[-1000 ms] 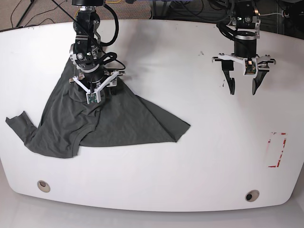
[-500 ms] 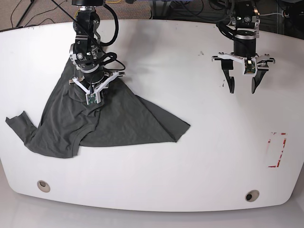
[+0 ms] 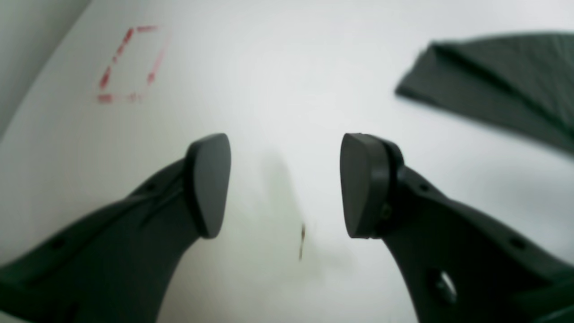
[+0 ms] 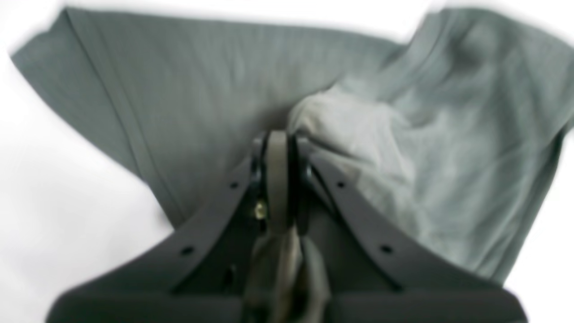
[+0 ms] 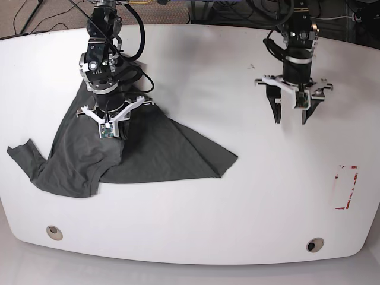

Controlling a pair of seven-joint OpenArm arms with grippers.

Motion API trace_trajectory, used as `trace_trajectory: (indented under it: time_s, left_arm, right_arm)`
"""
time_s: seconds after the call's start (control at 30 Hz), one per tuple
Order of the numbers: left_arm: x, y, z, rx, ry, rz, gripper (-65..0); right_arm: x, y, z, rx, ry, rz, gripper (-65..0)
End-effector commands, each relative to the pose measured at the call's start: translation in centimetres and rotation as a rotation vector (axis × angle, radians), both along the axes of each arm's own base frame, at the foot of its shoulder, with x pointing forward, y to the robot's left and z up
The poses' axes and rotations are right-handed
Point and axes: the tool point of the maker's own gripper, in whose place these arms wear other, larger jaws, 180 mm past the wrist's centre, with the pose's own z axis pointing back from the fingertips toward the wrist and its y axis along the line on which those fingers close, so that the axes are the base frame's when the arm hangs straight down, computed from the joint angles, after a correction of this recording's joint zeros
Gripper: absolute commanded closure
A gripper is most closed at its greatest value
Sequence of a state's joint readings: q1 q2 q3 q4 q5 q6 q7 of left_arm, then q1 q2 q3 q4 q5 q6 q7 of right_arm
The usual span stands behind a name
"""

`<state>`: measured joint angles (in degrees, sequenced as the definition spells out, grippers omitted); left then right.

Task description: Layout the t-shirt on the table in an organized manner, then fold the t-shirt properly

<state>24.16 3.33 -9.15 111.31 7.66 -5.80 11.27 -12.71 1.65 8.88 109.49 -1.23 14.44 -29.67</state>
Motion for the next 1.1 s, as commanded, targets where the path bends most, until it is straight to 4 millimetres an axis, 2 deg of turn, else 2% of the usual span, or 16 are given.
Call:
trace_trajectory:
  time_s: [0.0, 0.1, 0.17, 0.4, 0.7, 0.87, 1.07]
  left_arm:
    - [1.4, 0.1, 1.2, -0.011, -0.03, 0.012, -36.5]
    - [3.3, 0.2, 1.2, -0.021, -0.012, 0.023, -36.5]
    - [4.4, 0.2, 0.5, -0.03, 0.017, 0.028, -36.5]
    - [7.7, -0.2, -2.0, -0.077, 0.091, 0.019, -36.5]
    - [10.5, -3.4, -4.2, -0.154, 0.167, -0.134, -36.5]
    - [11.3, -5.9, -6.1, -0.186, 0.229, -0.189, -36.5]
    - [12.3, -8.1, -7.2, -0.194, 0.267, -0.24, -36.5]
  right_arm:
    - [0.9, 0.1, 2.8, -0.005, -0.092, 0.008, 0.0]
    - [1.1, 0.0, 3.9, -0.014, -0.121, 0.012, 0.0]
    - [1.4, -0.3, 4.7, -0.029, -0.142, 0.017, 0.0]
    - [1.7, -0.5, 5.1, -0.038, -0.156, 0.02, 0.0]
    - [1.7, -0.5, 5.2, -0.038, -0.157, 0.019, 0.0]
    - [1.7, -0.4, 5.6, -0.04, -0.169, 0.02, 0.0]
    - [1.7, -0.4, 5.7, -0.04, -0.171, 0.022, 0.0]
